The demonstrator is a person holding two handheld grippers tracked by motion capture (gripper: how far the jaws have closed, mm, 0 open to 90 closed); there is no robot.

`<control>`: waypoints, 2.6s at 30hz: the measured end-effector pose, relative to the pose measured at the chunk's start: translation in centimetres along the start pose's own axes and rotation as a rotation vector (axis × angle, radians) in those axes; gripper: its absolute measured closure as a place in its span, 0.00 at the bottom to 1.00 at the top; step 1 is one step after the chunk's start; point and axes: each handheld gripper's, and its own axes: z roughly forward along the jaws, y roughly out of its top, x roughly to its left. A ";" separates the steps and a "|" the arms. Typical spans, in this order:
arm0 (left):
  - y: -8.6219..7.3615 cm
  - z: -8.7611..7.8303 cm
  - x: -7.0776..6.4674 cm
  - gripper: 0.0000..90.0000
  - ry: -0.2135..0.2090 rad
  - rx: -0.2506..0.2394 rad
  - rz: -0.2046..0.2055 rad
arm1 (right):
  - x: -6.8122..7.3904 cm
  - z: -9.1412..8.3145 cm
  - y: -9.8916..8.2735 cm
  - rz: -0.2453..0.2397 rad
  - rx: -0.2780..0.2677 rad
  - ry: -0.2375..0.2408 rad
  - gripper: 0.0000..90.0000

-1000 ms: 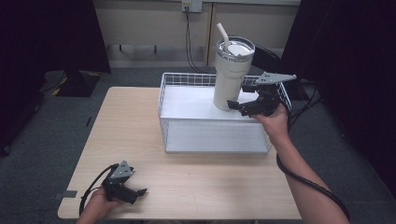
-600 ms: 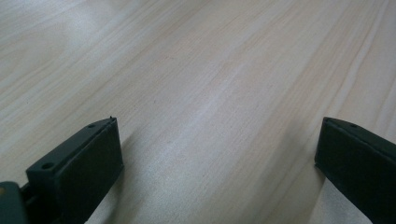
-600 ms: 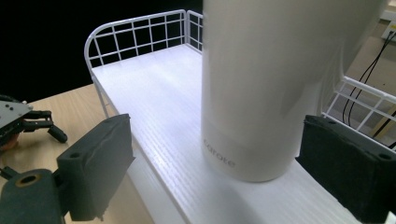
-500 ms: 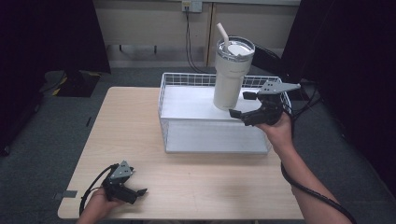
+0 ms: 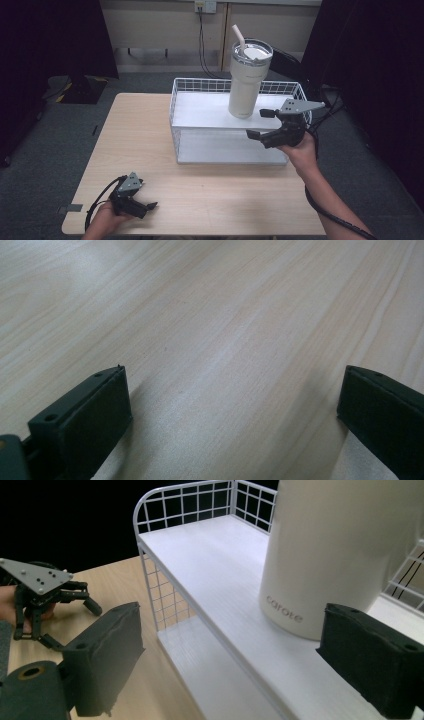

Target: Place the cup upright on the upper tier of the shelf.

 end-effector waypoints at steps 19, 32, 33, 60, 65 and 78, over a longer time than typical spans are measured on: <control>0.0 0.0 0.0 0.00 0.000 0.000 0.000 | 2.0 0.0 -3.4 0.001 0.026 0.064 0.11; 0.0 0.0 0.0 0.00 0.000 0.000 0.000 | 3.0 0.1 -6.5 0.018 0.040 0.099 0.11; 0.0 0.0 0.0 0.00 0.000 0.000 0.000 | 3.0 0.0 -6.6 0.017 0.038 0.100 0.11; 0.0 0.0 0.0 0.00 0.001 0.000 0.000 | 4.1 0.9 -13.6 0.050 0.091 0.126 0.11; 0.0 0.0 0.0 0.00 0.001 0.000 0.000 | 4.1 1.1 -14.9 0.075 0.107 0.119 0.10; 0.0 0.0 0.0 0.00 0.002 -0.001 -0.003 | 4.5 2.1 -17.8 0.064 0.184 0.100 0.11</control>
